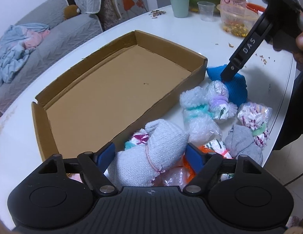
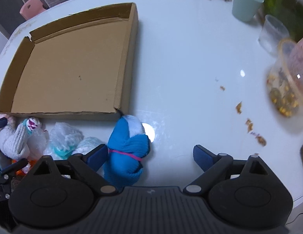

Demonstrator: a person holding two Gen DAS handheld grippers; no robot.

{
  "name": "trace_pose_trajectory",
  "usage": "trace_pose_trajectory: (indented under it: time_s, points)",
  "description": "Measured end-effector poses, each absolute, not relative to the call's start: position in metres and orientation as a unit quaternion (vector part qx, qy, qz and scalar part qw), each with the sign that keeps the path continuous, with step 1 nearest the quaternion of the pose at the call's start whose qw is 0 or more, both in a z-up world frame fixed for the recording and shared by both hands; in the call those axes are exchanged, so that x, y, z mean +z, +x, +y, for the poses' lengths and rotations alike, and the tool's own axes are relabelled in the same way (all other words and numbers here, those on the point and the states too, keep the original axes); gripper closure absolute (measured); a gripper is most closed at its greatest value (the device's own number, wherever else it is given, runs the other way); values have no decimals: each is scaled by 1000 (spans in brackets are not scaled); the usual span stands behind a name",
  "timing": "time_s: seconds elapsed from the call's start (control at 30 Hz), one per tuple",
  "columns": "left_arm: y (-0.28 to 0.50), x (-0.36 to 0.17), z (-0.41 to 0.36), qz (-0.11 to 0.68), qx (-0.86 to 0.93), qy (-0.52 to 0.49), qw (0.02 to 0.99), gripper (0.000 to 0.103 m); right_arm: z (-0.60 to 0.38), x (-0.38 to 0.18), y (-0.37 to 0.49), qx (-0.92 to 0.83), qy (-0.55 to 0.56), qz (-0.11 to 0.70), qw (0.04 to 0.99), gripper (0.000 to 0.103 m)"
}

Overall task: Organize objects
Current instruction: 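Grasp the grey rolled sock with the left tool while the right tool grasps the blue sock, then carry the grey and blue socks into the tray with both tools and release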

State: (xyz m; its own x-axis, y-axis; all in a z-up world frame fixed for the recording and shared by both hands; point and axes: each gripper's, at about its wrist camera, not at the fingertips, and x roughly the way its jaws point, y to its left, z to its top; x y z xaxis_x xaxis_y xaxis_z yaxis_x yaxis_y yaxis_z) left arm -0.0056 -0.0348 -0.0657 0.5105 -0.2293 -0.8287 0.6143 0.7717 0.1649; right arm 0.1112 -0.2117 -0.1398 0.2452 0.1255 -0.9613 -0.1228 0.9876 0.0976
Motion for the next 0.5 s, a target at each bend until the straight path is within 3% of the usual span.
trace_pose_trajectory:
  time_s: [0.2,0.3,0.37,0.4,0.5]
  points:
    - [-5,-66,-33,426,-254,203,844,27,-204,-151,117,80,5,625,776,22]
    - [-3,-65,-31,425,-256,192,847,32,-202,-156,118,91,11,632,769,41]
    - [-1,-64,-29,425,-258,181,849,48,-202,-154,118,99,17,631,769,52]
    - [0,-64,-28,428,-256,175,849,49,-203,-152,117,101,18,630,770,60]
    - [1,-62,-26,429,-257,166,850,50,-210,-148,116,100,22,625,774,61]
